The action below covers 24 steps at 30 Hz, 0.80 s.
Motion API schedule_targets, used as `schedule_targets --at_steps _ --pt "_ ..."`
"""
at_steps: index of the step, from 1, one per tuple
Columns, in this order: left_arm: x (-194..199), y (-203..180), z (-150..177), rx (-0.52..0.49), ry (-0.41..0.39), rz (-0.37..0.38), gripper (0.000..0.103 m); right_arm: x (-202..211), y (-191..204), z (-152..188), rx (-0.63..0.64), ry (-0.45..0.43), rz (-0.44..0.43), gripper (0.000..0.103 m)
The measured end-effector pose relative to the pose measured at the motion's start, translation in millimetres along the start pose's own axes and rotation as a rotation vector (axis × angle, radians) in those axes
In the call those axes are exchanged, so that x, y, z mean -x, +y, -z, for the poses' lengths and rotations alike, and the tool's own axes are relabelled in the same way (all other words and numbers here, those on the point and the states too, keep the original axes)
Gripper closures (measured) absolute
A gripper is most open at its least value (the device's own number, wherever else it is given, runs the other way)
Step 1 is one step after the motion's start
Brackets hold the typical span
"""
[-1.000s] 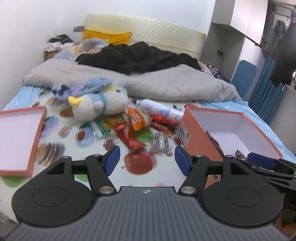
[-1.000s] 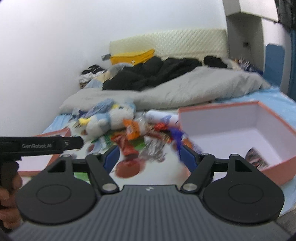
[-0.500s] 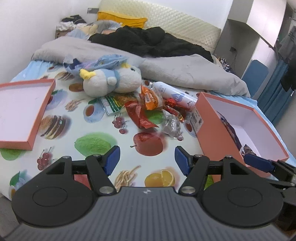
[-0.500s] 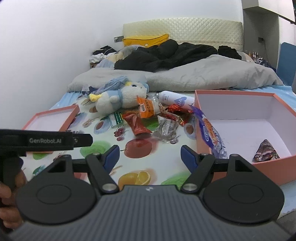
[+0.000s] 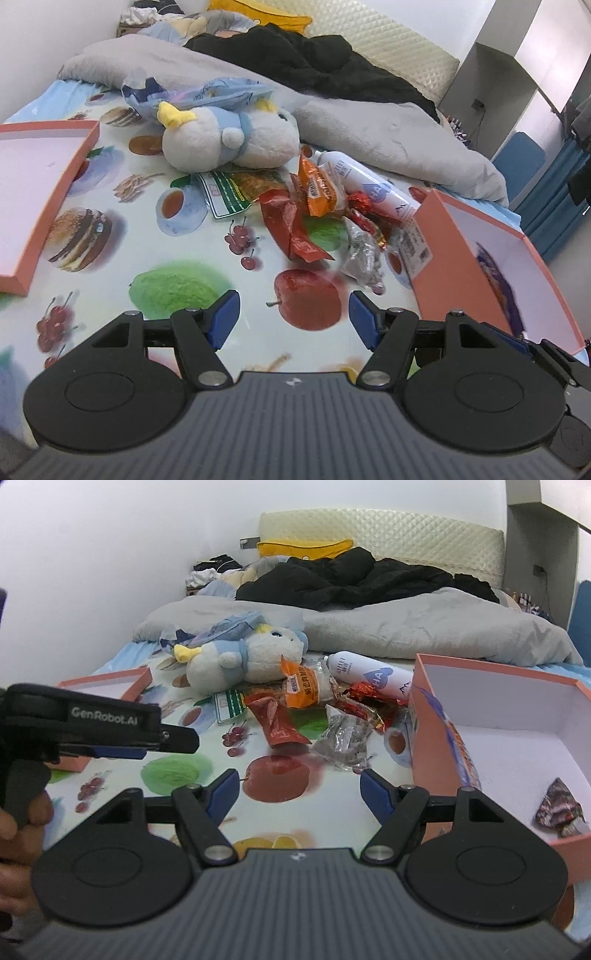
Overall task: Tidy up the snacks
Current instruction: 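Withdraw both open tools from the box back toward the snack pile, then grasp the red sausage wrapper with the left tool while the right tool grasps the clear plastic bag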
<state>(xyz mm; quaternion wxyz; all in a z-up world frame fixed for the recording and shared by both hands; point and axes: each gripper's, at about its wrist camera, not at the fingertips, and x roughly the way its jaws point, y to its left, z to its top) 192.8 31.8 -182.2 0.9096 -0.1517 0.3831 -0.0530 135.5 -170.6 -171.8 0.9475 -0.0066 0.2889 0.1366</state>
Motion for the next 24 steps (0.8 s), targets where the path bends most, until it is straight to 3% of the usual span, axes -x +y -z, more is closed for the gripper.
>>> schedule_targets --at_steps 14,24 --pt "-99.9 42.0 -27.5 0.084 0.047 0.017 0.034 -92.2 -9.1 -5.6 0.033 0.037 0.033 0.036" --pt "-156.0 44.5 -54.7 0.057 0.059 0.069 0.034 -144.9 -15.2 -15.4 0.027 0.045 0.095 0.037"
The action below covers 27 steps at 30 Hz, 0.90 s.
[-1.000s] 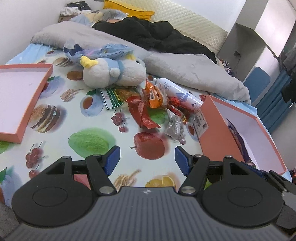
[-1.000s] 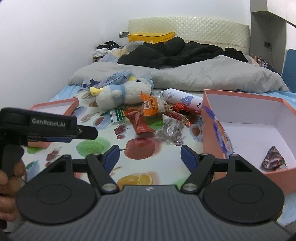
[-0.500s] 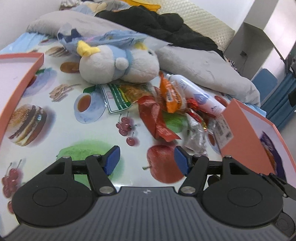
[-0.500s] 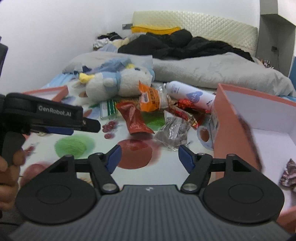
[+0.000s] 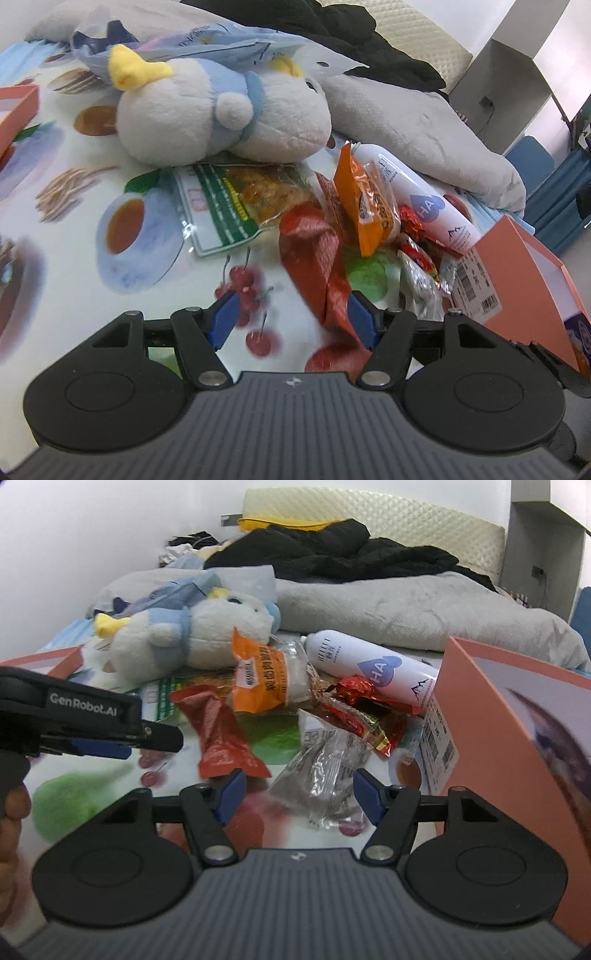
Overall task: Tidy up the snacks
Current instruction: 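Grasp the red sausage wrapper with the left tool while the right tool grasps the clear plastic bag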
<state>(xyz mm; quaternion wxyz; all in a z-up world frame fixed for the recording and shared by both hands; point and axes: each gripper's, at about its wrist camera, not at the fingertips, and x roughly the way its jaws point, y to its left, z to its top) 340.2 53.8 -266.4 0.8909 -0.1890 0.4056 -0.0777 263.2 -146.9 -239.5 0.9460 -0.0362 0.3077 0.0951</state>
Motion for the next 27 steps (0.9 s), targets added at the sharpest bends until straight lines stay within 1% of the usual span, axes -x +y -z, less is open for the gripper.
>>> schedule_targets --at_steps 4,9,11,13,16,20,22,24,26,27 --pt "-17.2 -1.2 -9.4 0.004 0.000 0.022 0.034 -14.2 -1.7 -4.0 0.007 0.004 0.025 0.037" --pt "-33.6 -6.3 -13.8 -0.018 -0.008 0.030 0.034 -27.9 -4.2 -9.6 0.007 0.018 0.056 0.037" --pt "-37.2 -8.7 -13.8 -0.029 -0.017 0.033 0.034 -33.7 -6.3 -11.5 -0.007 0.034 0.067 0.037" --pt "-42.6 -9.7 -14.1 -0.026 -0.010 0.025 0.034 -38.0 -7.0 -12.8 -0.016 0.045 0.078 0.037" --pt "-44.4 -12.9 -15.3 -0.021 -0.020 0.035 0.034 -43.9 -7.0 -14.3 -0.026 0.056 0.081 0.037" --pt "-49.6 -18.6 -14.3 -0.053 -0.036 -0.002 0.035 -55.8 -5.5 -14.2 -0.024 0.091 0.081 0.037" --pt "-51.6 -18.5 -16.0 -0.035 -0.039 0.001 0.038 -60.6 -6.9 -13.6 -0.038 0.102 0.085 0.036" --pt "-54.3 -18.9 -17.1 -0.023 -0.042 -0.005 0.045 -65.3 -9.4 -12.7 -0.059 0.116 0.079 0.037" --pt "-56.5 -19.6 -18.2 -0.013 -0.046 -0.010 0.047 -65.8 -11.1 -12.8 -0.072 0.117 0.073 0.037" --pt "-55.4 -18.3 -18.2 -0.010 -0.047 -0.008 0.048 -65.5 -10.9 -13.2 -0.069 0.117 0.073 0.040"
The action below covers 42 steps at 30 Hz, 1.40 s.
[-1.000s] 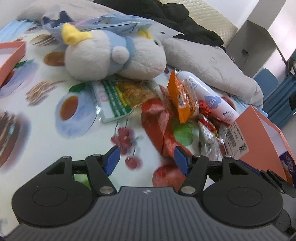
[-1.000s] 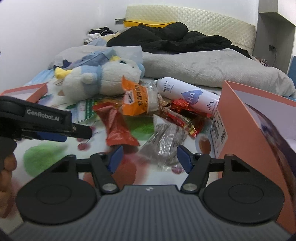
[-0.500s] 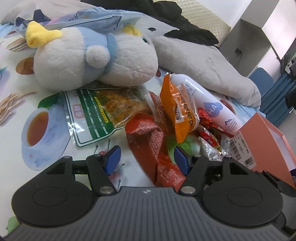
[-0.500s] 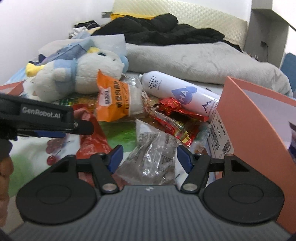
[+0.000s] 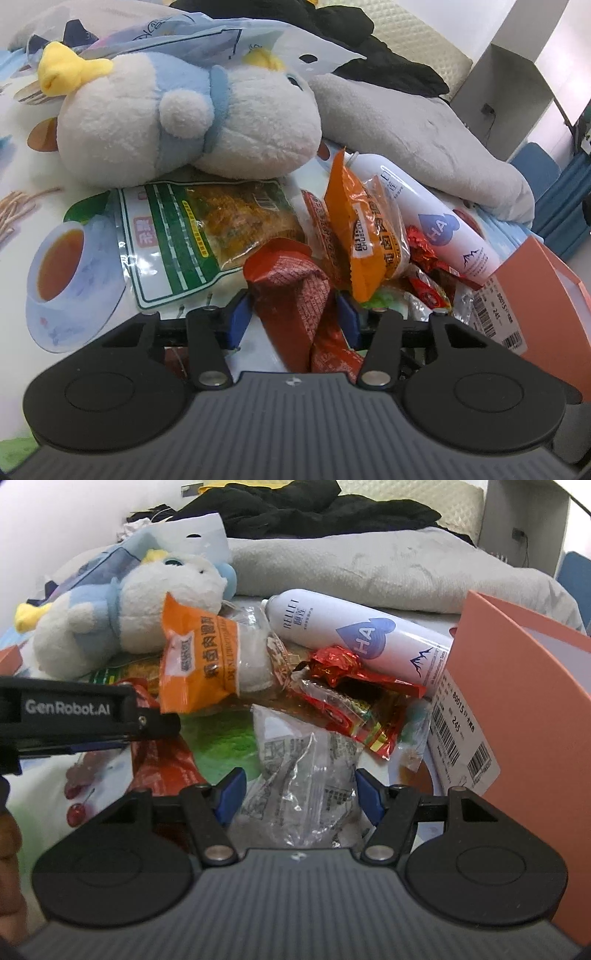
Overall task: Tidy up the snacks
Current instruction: 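Grasp the red sausage wrapper with the left tool while the right tool grasps the clear plastic bag, then carry the red wrapper and clear bag with both tools over the pink box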
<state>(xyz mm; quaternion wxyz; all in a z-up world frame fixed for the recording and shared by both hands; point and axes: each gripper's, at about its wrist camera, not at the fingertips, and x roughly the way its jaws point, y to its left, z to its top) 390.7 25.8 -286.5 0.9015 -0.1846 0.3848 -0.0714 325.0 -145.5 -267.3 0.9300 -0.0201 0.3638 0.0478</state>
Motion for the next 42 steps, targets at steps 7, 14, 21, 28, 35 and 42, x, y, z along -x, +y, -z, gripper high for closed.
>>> schedule_targets --at_steps 7,14,21,28,35,42 --pt "8.6 3.6 5.3 0.007 0.017 0.019 0.051 10.3 1.6 3.0 0.018 0.010 -0.002 0.046" --pt "37.7 10.0 23.7 0.016 0.040 0.003 0.051 34.7 6.1 17.2 0.029 0.020 -0.026 0.046" --pt "78.3 17.2 39.9 0.037 0.047 -0.035 0.051 69.1 6.1 29.7 0.021 0.023 -0.056 0.048" --pt "123.9 14.9 56.8 0.042 0.033 -0.060 0.051 99.8 5.0 35.0 0.014 0.009 -0.096 0.051" --pt "168.1 1.3 69.1 0.049 0.040 -0.015 0.051 135.4 -5.4 34.0 -0.032 0.030 -0.101 0.055" --pt "205.2 -10.6 74.9 0.073 0.045 0.003 0.051 170.7 -13.5 39.3 -0.040 0.038 -0.130 0.063"
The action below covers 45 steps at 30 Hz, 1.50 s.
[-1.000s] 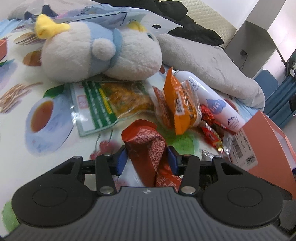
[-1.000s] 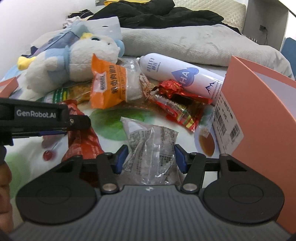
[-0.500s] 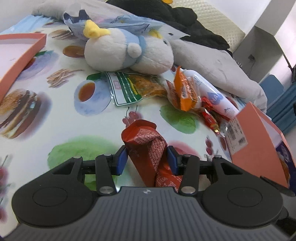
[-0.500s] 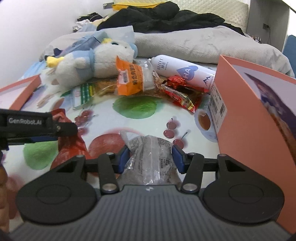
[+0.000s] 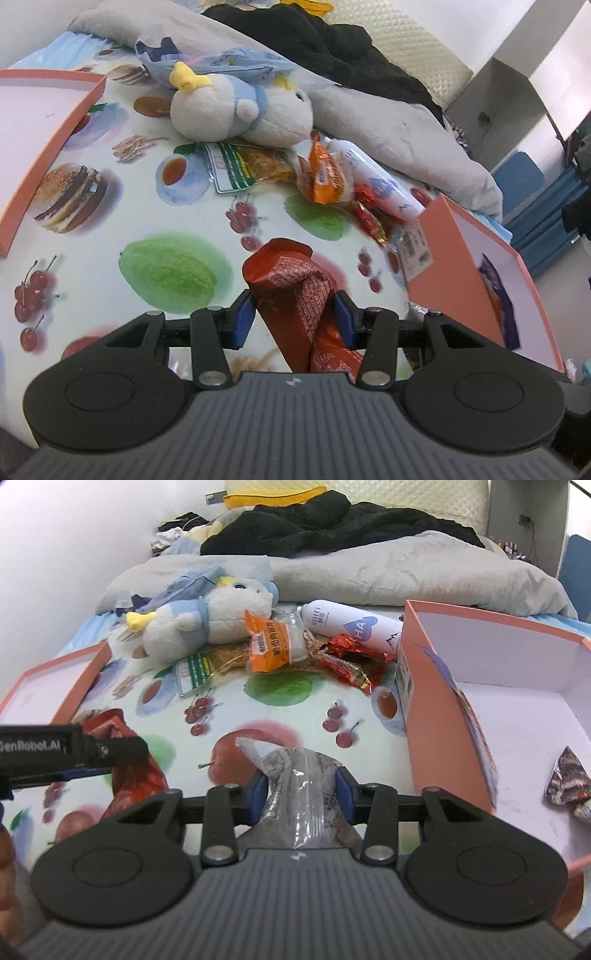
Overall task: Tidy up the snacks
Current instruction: 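Carry the red wrapper and clear bag with both tools over the pink box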
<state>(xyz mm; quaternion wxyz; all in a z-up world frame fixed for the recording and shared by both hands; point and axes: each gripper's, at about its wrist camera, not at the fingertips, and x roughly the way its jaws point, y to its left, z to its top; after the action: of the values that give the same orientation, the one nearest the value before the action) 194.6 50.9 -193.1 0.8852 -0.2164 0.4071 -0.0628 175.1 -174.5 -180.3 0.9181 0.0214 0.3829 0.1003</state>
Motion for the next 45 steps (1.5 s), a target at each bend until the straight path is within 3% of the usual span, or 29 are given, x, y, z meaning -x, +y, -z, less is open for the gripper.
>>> schedule_targets --at_steps 10,25,37,45 --pt "25.4 -35.8 5.6 -0.102 0.009 0.011 0.051 35.3 -5.6 2.8 -0.060 -0.036 -0.018 0.064" --pt "60.8 -101.5 -32.6 -0.175 -0.090 0.109 0.051 99.7 -25.3 -44.2 -0.062 -0.176 -0.063 0.064" --pt "65.6 -175.9 -60.8 -0.299 -0.130 0.194 0.051 139.7 -63.0 -80.1 -0.063 -0.308 -0.009 0.064" --pt "40.8 -228.2 -61.2 -0.359 -0.089 0.244 0.051 145.5 -111.2 -85.1 -0.121 -0.351 0.062 0.064"
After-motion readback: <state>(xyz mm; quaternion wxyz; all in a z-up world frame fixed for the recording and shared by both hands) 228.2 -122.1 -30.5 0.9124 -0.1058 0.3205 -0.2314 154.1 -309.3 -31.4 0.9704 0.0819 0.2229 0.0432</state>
